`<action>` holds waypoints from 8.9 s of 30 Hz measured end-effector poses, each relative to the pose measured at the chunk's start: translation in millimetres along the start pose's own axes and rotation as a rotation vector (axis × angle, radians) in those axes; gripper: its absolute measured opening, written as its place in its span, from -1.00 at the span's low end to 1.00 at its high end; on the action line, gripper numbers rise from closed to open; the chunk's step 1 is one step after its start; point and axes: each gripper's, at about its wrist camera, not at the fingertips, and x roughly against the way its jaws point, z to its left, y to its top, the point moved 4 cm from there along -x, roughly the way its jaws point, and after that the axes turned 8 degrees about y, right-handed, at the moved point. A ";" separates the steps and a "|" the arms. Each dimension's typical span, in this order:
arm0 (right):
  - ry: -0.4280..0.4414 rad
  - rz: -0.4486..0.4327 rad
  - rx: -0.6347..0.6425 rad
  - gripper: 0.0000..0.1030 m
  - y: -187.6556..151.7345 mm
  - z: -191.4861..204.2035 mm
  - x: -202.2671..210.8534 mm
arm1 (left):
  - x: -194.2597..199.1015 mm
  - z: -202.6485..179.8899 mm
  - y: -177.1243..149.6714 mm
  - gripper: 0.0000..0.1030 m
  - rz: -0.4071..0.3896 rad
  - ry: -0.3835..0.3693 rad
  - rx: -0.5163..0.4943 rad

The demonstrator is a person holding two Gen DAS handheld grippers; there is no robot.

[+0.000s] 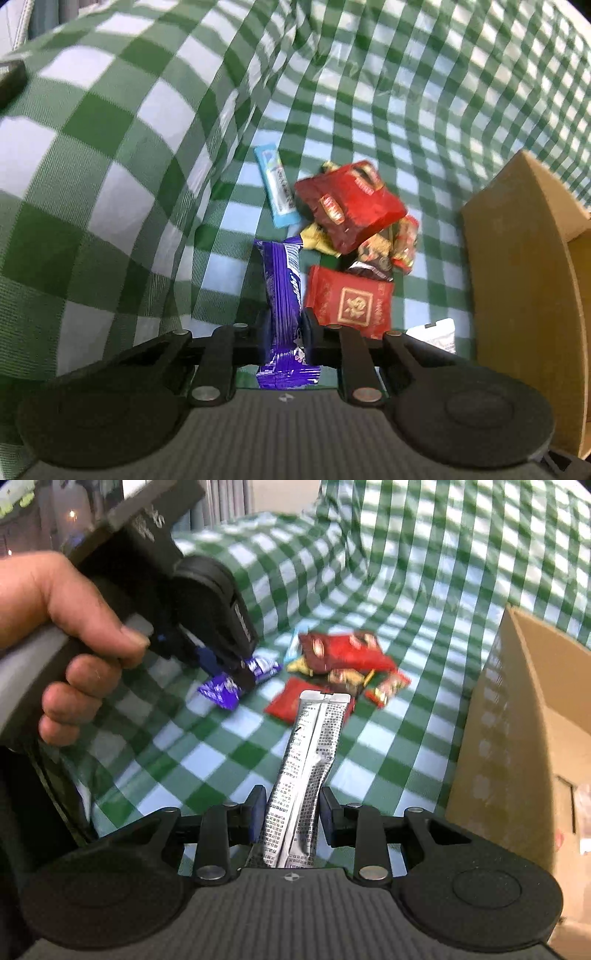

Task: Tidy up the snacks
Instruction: 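Carry the purple bar with the left gripper while the right carries the silver stick over the box, then open the right gripper to drop the silver stick while the left drops the purple bar into the box, then move both grippers back to the snack pile and grasp a red packet with the right, then grasp the large red coffee bag with the left gripper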

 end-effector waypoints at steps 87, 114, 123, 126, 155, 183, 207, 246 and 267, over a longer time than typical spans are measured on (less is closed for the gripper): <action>-0.516 -0.447 -0.334 -0.35 -8.4 -218.6 181.0 | 141.9 -218.6 -60.9 -0.65 -0.678 -0.600 -0.568; -0.529 -0.508 -0.263 0.20 -6.7 -216.4 198.0 | 141.5 -217.2 -56.8 -0.44 -0.657 -0.630 -0.544; -0.517 -0.501 -0.254 0.20 -4.4 -217.7 194.8 | 144.8 -200.9 -51.3 -0.44 -0.657 -0.575 -0.527; -0.505 -0.494 -0.243 0.19 0.4 -218.7 188.8 | 144.6 -187.5 -49.6 -0.44 -0.656 -0.534 -0.524; -0.258 -0.377 0.137 0.18 33.5 -141.3 143.3 | 34.2 -5.7 88.8 -0.59 -0.396 -0.053 -0.015; -0.135 0.014 -0.187 -0.34 40.6 -28.1 -129.2 | 4.4 4.6 103.4 -0.30 -0.227 -0.204 0.131; -0.059 -0.016 -0.110 -0.82 38.6 -22.4 -71.5 | 0.2 1.4 101.7 -0.30 -0.208 -0.190 0.128; 0.109 0.192 -0.081 -0.82 -14.6 -14.3 -60.7 | -75.7 -89.1 76.0 0.27 -0.142 -0.049 -0.250; 0.066 0.116 -0.050 -0.82 -15.0 -6.0 -41.8 | -15.8 -30.1 88.9 -0.30 -0.291 -0.065 -0.026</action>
